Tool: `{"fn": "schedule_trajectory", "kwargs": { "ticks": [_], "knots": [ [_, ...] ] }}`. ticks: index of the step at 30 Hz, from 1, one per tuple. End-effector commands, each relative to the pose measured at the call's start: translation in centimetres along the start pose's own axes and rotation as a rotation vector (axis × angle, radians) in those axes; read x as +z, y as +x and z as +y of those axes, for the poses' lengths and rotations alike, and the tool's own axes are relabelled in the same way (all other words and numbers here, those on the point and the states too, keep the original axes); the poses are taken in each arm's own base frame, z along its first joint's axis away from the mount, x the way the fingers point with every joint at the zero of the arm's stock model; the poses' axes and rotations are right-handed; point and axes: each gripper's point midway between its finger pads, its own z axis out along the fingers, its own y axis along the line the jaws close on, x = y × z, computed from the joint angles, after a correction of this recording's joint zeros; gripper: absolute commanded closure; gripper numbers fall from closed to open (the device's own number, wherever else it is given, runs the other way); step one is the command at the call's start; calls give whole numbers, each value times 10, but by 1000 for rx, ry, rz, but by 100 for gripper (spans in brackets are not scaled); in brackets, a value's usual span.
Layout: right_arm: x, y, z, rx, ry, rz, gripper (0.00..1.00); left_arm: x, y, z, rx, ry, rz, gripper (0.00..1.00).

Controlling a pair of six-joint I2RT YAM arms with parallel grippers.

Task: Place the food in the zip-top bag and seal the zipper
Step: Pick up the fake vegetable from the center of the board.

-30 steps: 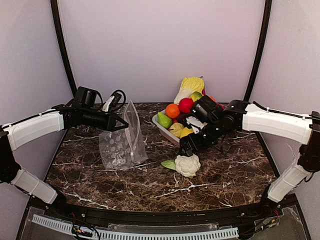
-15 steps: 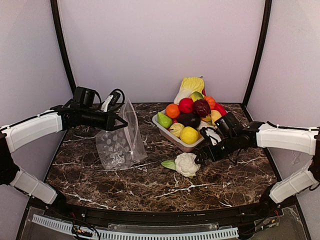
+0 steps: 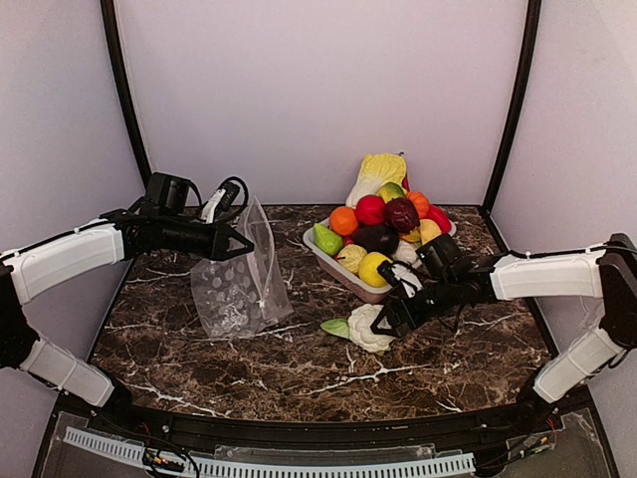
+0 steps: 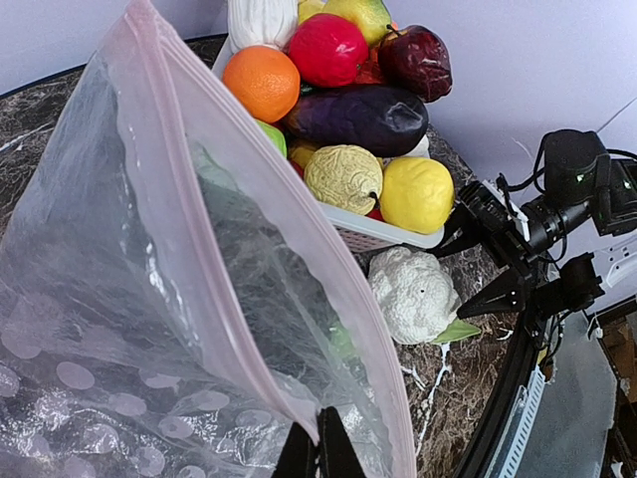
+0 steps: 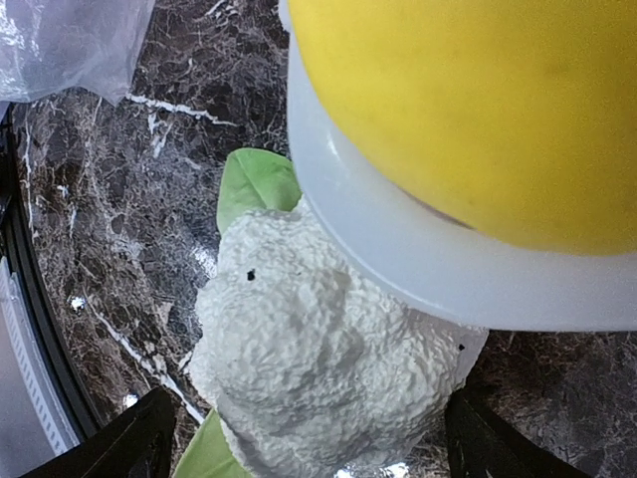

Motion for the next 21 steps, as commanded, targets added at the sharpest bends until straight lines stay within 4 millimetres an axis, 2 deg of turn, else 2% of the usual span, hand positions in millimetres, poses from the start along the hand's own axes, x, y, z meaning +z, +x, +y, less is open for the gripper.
{"fn": "schedule_trajectory", "kwargs": {
  "ticks": [1,5,9,13,17,21],
  "knots": [
    [16,1,-1,-71,23,-5,8,-7,-1,-3,24,3,-15,99],
    [28,8,-9,-86,85,10,10,-5,0,-2,20,2,-8,99],
    [27,10,-16,-79,133,-12,16,-4,1,-2,17,3,-6,99],
    [19,10,-16,-83,157,-46,35,-5,1,-2,18,2,-7,99],
    [10,10,-8,-85,142,-73,59,-5,1,-2,16,2,-8,99],
    [1,12,2,-81,123,-86,76,-6,0,-2,18,-3,-13,99]
  ]
}}
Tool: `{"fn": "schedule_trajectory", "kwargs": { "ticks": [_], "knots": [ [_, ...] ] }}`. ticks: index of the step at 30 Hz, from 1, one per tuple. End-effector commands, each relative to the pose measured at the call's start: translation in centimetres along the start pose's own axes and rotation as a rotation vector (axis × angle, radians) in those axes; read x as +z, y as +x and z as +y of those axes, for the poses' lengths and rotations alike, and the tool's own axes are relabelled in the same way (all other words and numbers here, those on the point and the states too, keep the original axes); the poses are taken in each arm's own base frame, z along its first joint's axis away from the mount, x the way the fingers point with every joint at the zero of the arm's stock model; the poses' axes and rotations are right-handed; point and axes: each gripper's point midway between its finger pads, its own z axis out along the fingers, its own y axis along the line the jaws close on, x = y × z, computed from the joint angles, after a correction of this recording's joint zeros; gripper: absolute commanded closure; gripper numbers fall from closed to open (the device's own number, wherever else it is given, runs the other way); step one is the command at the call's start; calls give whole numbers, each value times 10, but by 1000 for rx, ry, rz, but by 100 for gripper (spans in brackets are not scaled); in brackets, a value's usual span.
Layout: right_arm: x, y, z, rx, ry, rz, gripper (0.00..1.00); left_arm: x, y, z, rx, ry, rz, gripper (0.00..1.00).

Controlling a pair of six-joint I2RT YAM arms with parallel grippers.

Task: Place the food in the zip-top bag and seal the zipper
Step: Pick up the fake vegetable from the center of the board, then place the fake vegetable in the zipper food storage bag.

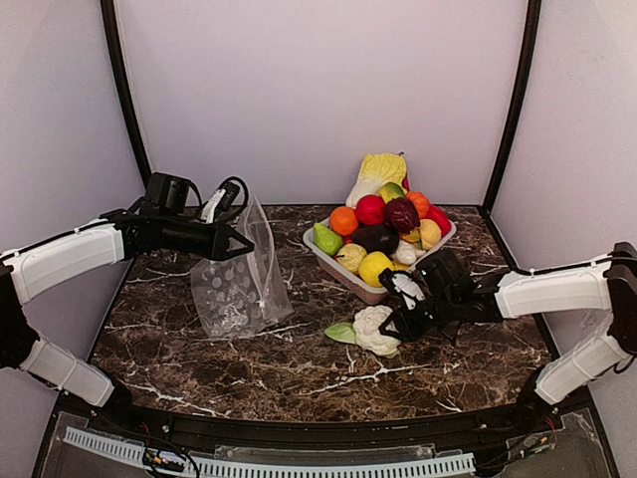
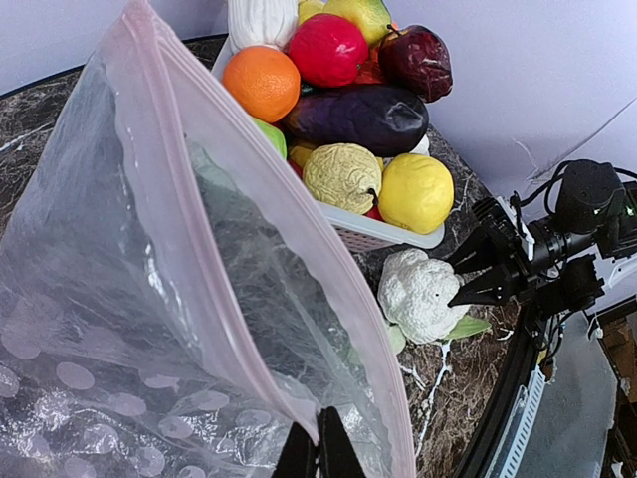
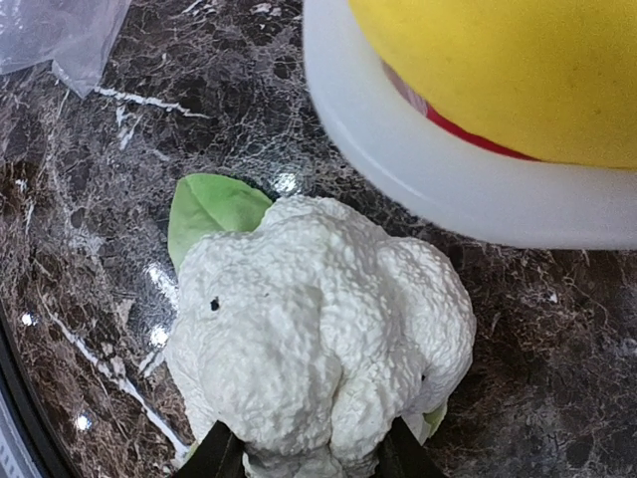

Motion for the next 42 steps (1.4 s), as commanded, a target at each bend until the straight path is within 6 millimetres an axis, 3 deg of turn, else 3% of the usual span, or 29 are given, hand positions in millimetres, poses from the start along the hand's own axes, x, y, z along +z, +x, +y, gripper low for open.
{"fn": "schedule_trajectory", "kwargs": {
  "ticks": [1,8,13,18,22,25,30,33,42],
  "knots": [
    [-13,-1,8,-4,1,-31,79,-6,0,-2,17,-3,-12,99],
    [-47,-2,5,2,71,-51,92,-5,1,-1,8,-3,-6,99],
    [-79,-24,6,22,113,-126,93,-1,4,-1,-9,10,8,99],
    [-117,-66,17,12,174,-204,94,5,8,-11,0,28,31,99],
    [-145,-116,47,-55,169,-294,94,9,12,-24,21,52,51,99],
    [-150,-147,70,-121,188,-330,94,12,14,-30,23,75,61,99],
    [-140,-189,109,-230,192,-375,94,18,22,-42,20,140,96,99],
    [-125,-204,122,-295,217,-374,93,21,25,-52,23,180,110,99],
    [-72,-210,148,-397,181,-304,93,23,30,-59,4,228,124,99]
  ]
}}
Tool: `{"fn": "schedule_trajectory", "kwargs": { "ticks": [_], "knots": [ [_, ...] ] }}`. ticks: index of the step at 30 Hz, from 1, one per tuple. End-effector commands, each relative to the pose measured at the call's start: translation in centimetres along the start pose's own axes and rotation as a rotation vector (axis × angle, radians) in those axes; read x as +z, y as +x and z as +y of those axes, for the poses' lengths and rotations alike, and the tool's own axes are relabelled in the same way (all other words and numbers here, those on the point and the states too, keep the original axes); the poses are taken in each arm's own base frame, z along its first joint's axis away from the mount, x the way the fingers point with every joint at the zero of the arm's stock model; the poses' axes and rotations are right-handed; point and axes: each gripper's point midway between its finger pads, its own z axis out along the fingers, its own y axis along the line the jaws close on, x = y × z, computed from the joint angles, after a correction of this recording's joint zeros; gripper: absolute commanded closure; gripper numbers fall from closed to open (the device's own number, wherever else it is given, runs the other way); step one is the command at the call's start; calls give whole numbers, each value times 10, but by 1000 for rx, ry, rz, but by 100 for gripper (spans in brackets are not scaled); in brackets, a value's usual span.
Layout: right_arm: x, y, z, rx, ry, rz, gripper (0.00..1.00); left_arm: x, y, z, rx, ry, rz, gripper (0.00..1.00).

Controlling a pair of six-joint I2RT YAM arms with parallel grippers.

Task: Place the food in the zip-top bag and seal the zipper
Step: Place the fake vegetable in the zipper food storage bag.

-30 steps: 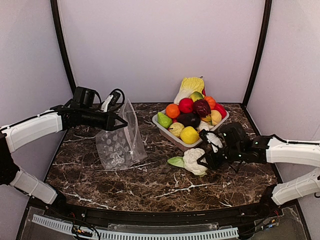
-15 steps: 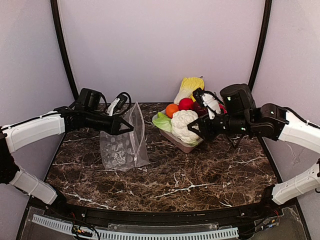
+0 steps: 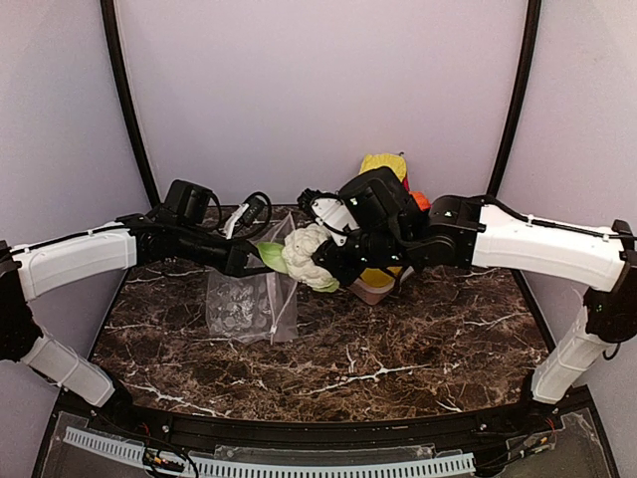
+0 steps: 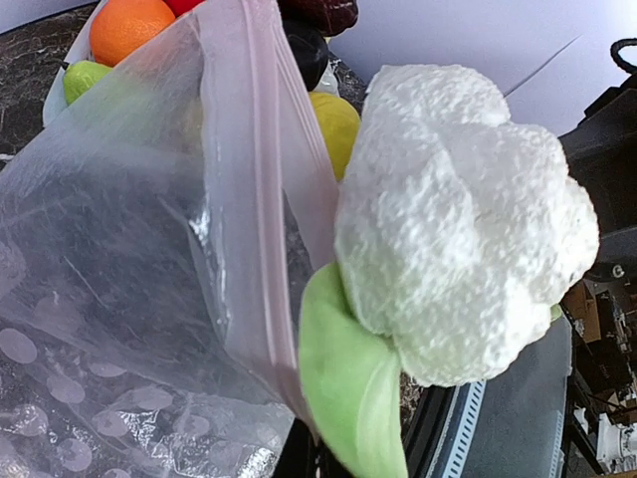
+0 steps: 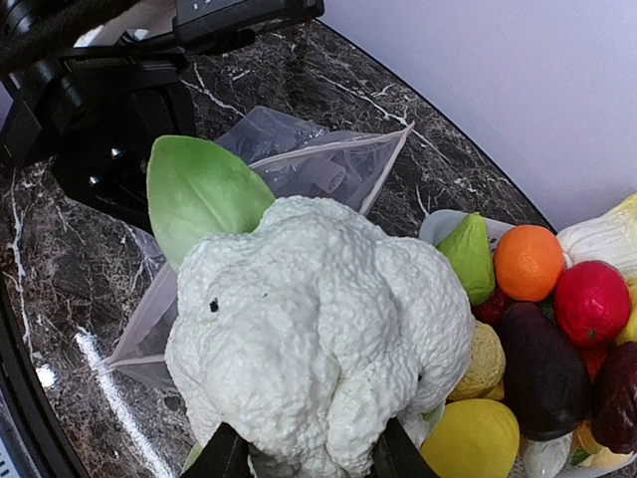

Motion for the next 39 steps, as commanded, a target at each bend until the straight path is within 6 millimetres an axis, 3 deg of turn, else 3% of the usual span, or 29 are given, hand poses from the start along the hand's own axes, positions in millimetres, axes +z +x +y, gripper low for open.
{"fn": "schedule_trajectory", "kwargs": {
  "ticks": [1,9,12,16,22,27,33,39],
  "knots": [
    [8,-25,11,-45,0,-50,93,1,1,-10,-8,55,12,99],
    [43,13,-3,-141,136,113,94,-7,-4,-30,32,137,-13,99],
    [48,16,0,-169,123,125,95,-8,-6,-45,32,234,-20,99],
    [43,9,23,-198,-16,77,95,-8,-6,-50,29,271,-22,99],
    [16,-3,59,-256,-244,-44,95,-4,-3,-44,20,255,-7,99],
    [15,7,78,-303,-346,-7,95,2,3,-45,3,289,23,99],
    [34,19,74,-336,-302,31,95,3,10,-68,36,392,60,99],
    [47,33,63,-306,-275,69,95,-9,6,-91,98,493,33,99]
  ]
}}
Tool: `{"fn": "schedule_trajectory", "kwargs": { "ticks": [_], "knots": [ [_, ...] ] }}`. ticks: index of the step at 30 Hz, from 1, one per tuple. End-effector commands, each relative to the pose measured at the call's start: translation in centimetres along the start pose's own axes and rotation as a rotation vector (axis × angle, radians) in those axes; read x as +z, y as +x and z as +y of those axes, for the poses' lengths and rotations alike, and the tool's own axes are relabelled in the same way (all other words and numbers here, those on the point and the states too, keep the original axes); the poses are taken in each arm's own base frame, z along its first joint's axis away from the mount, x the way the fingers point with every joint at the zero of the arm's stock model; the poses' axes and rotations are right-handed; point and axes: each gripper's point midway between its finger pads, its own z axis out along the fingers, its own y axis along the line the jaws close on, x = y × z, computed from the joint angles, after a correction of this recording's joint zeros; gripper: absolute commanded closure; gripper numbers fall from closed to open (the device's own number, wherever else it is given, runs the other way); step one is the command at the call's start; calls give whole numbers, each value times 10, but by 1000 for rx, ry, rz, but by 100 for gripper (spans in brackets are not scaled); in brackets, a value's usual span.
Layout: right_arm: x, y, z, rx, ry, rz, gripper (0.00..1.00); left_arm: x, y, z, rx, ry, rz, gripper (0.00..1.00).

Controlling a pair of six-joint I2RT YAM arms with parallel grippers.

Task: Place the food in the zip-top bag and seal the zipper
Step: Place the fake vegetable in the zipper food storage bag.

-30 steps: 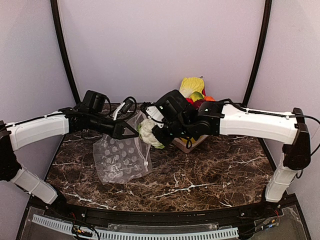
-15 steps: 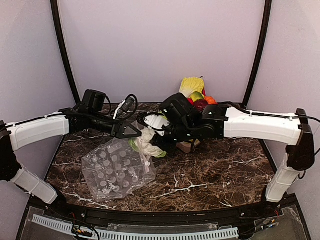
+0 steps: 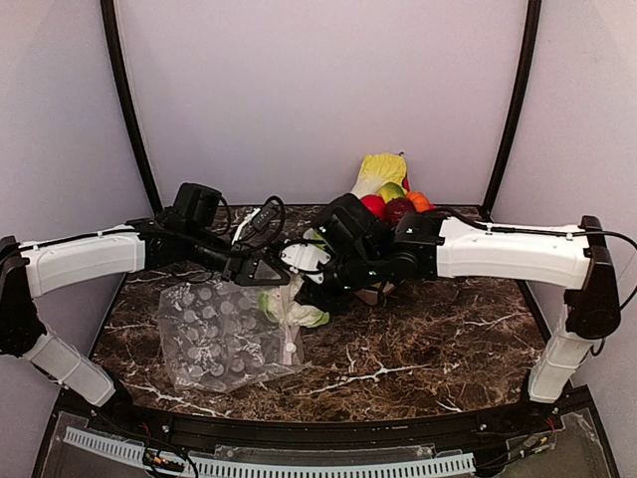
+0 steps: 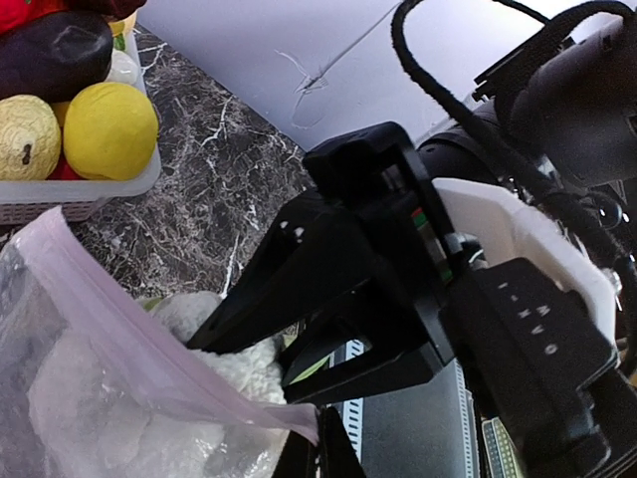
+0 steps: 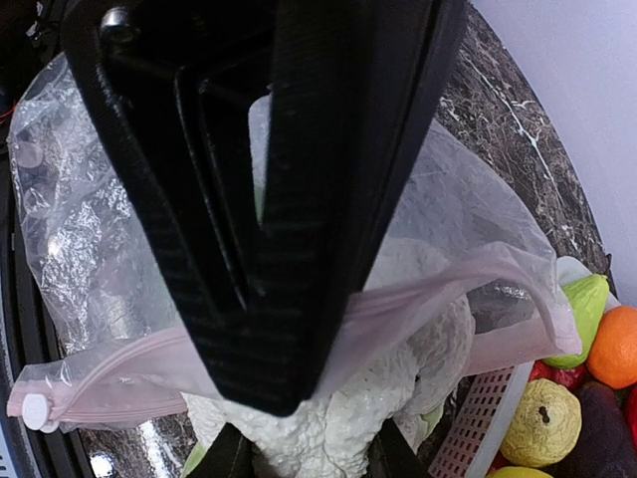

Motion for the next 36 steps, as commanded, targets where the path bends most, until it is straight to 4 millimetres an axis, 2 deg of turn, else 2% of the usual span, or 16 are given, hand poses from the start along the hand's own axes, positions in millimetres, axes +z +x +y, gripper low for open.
{"fn": "schedule_trajectory", "kwargs": {
  "ticks": [1,3,7,13,16,19,22,25,29,33,36],
  "knots": [
    [6,-8,-5,11,11,-42,95,-4,-5,-27,95,99,-23,99],
    [3,-9,-13,29,43,-49,96,-5,-6,-30,108,103,-35,99],
    [-15,-28,-14,50,43,-141,94,-1,-4,-20,71,85,-27,99],
    [-35,-50,12,12,-88,-235,91,5,1,-3,18,44,4,99],
    [-36,-56,33,-77,-100,-217,91,7,3,-2,-1,60,16,99],
    [-26,-53,46,-162,-87,-154,91,8,4,-3,-7,77,23,99],
    [-17,-46,49,-203,-64,-113,91,8,4,-5,-4,87,24,99],
    [-17,-46,50,-220,-50,-116,91,6,6,-4,-4,58,38,99],
    [-33,-59,59,-276,-19,-192,90,4,6,6,27,-22,52,99],
    [-34,-66,72,-303,-51,-209,88,8,10,11,-2,-14,69,99],
    [-22,-63,57,-276,22,-177,88,12,13,7,-11,25,82,99]
  ]
}}
